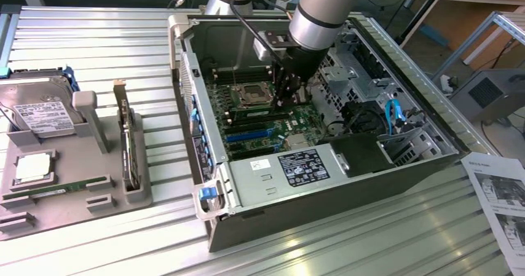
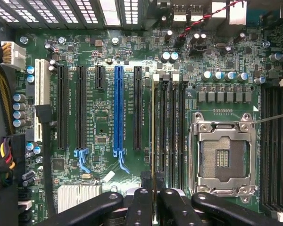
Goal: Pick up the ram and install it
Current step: 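Insert the ram into the slot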
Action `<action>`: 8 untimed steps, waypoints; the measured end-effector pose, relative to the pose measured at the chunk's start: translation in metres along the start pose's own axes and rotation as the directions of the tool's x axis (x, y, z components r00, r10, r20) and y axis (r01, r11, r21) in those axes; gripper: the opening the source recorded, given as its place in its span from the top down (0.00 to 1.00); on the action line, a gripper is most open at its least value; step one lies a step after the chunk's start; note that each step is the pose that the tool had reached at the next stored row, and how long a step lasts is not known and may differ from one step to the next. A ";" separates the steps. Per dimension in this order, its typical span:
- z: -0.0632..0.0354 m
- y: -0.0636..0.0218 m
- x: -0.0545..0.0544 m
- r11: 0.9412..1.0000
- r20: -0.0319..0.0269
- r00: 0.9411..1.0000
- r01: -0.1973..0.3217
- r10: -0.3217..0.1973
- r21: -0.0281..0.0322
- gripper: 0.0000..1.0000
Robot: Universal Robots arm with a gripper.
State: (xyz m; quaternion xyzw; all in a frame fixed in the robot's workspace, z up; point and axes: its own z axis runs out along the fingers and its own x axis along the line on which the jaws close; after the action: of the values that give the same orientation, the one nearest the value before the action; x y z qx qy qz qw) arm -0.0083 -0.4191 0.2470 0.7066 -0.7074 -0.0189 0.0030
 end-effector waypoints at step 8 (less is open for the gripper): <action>0.0029 0.0000 -0.003 1.000 0.001 1.000 0.000 0.000 0.000 0.87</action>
State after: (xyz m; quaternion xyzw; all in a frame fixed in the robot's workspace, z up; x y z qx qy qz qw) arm -0.0083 -0.4161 0.2442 0.7065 -0.7075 -0.0192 0.0024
